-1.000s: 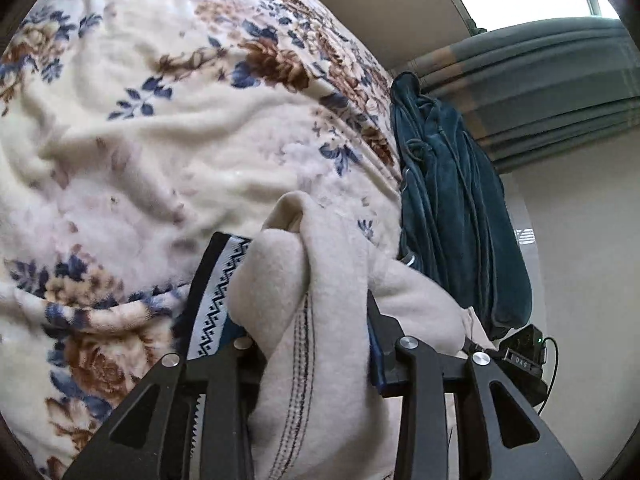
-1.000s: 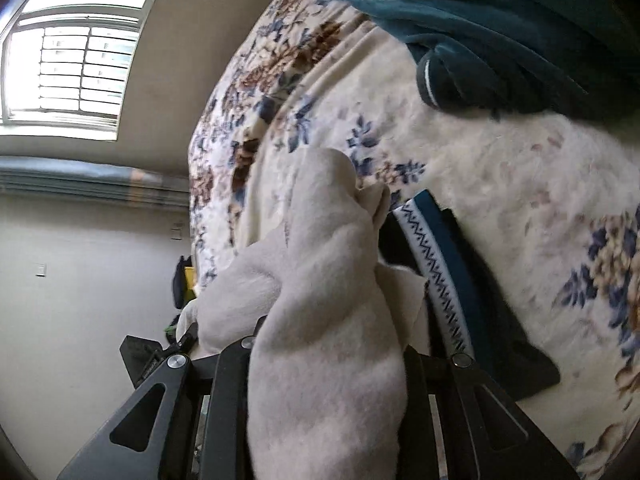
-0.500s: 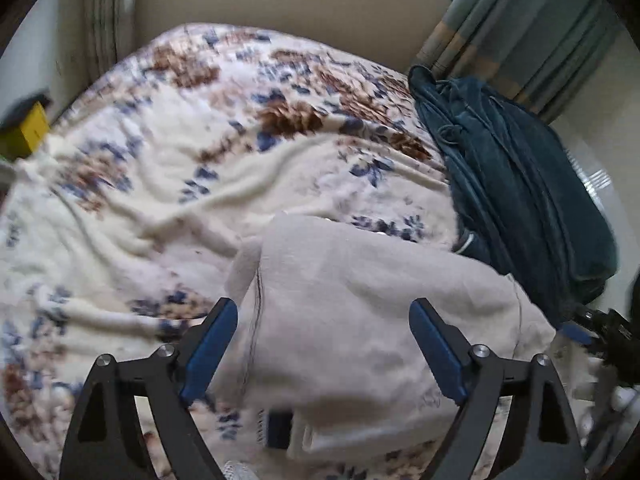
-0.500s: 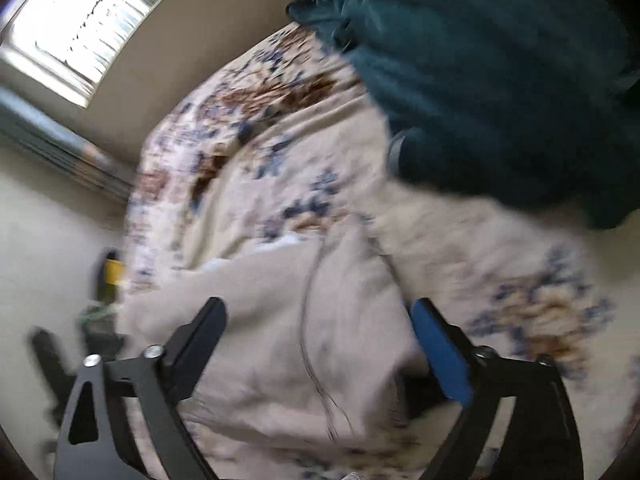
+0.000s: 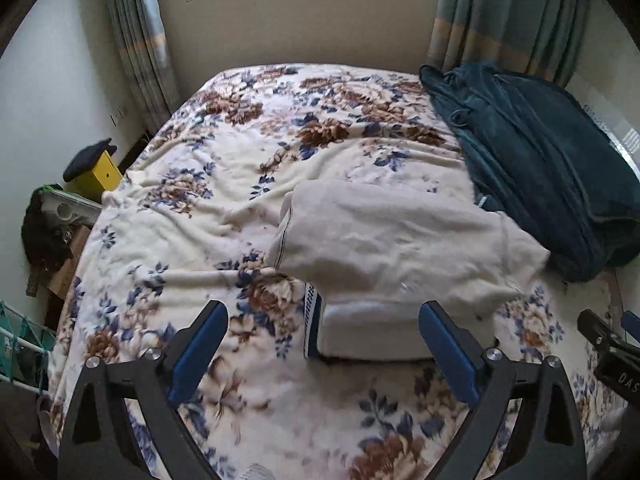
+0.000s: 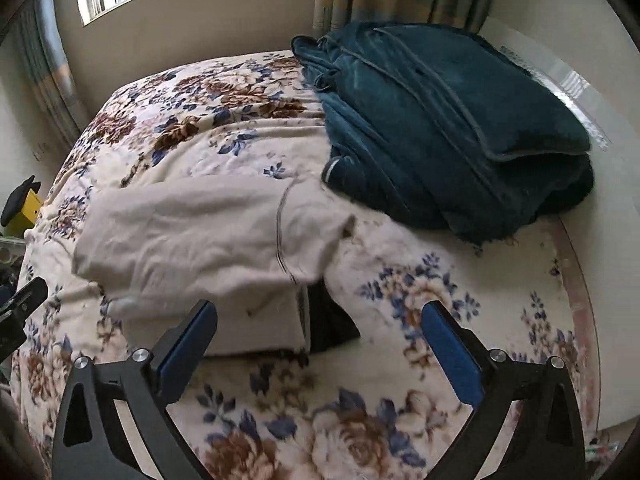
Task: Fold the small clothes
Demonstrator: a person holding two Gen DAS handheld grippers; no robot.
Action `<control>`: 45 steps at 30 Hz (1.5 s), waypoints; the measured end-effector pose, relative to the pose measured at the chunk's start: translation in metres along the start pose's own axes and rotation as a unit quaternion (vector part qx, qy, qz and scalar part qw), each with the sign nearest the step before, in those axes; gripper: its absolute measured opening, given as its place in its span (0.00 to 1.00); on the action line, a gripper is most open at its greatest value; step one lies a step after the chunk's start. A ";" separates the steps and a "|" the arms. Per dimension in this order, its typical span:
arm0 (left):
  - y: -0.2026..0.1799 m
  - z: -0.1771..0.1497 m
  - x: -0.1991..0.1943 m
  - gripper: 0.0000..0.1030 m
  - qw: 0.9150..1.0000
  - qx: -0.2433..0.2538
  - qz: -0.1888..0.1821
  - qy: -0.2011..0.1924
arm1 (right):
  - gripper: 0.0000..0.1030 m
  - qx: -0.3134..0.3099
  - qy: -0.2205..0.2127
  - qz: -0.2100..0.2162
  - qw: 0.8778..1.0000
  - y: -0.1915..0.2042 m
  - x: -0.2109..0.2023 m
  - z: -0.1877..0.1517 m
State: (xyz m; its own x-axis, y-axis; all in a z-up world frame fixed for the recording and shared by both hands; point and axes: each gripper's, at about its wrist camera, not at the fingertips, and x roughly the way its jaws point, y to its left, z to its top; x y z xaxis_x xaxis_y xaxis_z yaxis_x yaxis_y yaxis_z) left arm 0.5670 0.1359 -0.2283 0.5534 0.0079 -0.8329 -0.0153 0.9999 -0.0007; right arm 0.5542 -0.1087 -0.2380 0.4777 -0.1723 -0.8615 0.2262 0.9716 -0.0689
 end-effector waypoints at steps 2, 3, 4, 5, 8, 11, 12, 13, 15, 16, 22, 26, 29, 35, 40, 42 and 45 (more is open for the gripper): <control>-0.004 -0.005 -0.026 0.95 1.000 0.003 0.002 -0.011 | 1.00 0.005 -0.009 -0.002 1.000 -0.010 -0.027 -0.011; -0.006 -0.009 -0.041 0.95 1.000 0.004 0.001 -0.016 | 1.00 0.004 -0.015 -0.002 1.000 -0.014 -0.042 -0.016; -0.007 -0.013 -0.060 0.95 1.000 0.004 0.001 -0.023 | 1.00 0.004 -0.024 -0.004 1.000 -0.018 -0.061 -0.021; -0.010 -0.018 -0.080 0.95 0.999 0.006 0.002 -0.031 | 1.00 0.004 -0.036 -0.004 0.999 -0.024 -0.085 -0.028; -0.015 -0.034 -0.132 0.95 0.999 0.013 0.003 -0.048 | 1.00 0.001 -0.061 -0.002 0.998 -0.033 -0.141 -0.041; -0.020 -0.052 -0.181 0.95 0.998 0.014 0.002 -0.059 | 1.00 -0.005 -0.090 0.006 0.996 -0.046 -0.204 -0.061; -0.020 -0.056 -0.192 0.95 0.998 0.012 0.000 -0.062 | 1.00 -0.008 -0.099 0.005 0.995 -0.049 -0.223 -0.067; -0.021 -0.063 -0.209 0.95 0.998 0.010 0.002 -0.065 | 1.00 -0.011 -0.107 0.010 0.994 -0.054 -0.246 -0.074; -0.022 -0.075 -0.236 0.95 0.997 0.009 -0.002 -0.073 | 1.00 -0.016 -0.123 0.012 0.992 -0.063 -0.280 -0.086; -0.022 -0.082 -0.255 0.95 0.997 0.009 0.004 -0.080 | 1.00 -0.021 -0.132 0.013 0.991 -0.068 -0.301 -0.093; -0.019 -0.111 -0.325 0.95 0.994 0.003 0.007 -0.106 | 1.00 -0.029 -0.154 0.037 0.987 -0.090 -0.387 -0.132; -0.017 -0.124 -0.355 0.95 0.992 0.001 0.010 -0.122 | 1.00 -0.035 -0.164 0.050 0.985 -0.097 -0.429 -0.151; -0.013 -0.131 -0.371 0.95 0.992 -0.002 0.008 -0.125 | 1.00 -0.035 -0.175 0.051 0.983 -0.100 -0.456 -0.161; -0.005 -0.142 -0.398 0.95 0.990 -0.003 0.004 -0.139 | 1.00 -0.032 -0.183 0.045 0.981 -0.102 -0.495 -0.176; -0.002 -0.151 -0.412 1.00 0.988 0.008 0.007 -0.154 | 1.00 -0.034 -0.186 0.055 0.980 -0.100 -0.508 -0.184; 0.000 -0.154 -0.415 1.00 0.988 0.010 0.009 -0.157 | 1.00 -0.035 -0.192 0.057 0.979 -0.098 -0.512 -0.187; 0.002 -0.158 -0.419 1.00 0.988 0.006 0.009 -0.157 | 1.00 -0.035 -0.197 0.059 0.978 -0.096 -0.521 -0.193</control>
State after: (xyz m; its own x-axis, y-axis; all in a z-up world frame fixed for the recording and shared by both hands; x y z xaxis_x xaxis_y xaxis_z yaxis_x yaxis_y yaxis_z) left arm 0.2031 0.1323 0.0332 0.7841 0.0271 -0.6200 -0.0187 0.9996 0.0200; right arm 0.1201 -0.0813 0.1201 0.7903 -0.0947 -0.6053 0.0979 0.9948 -0.0277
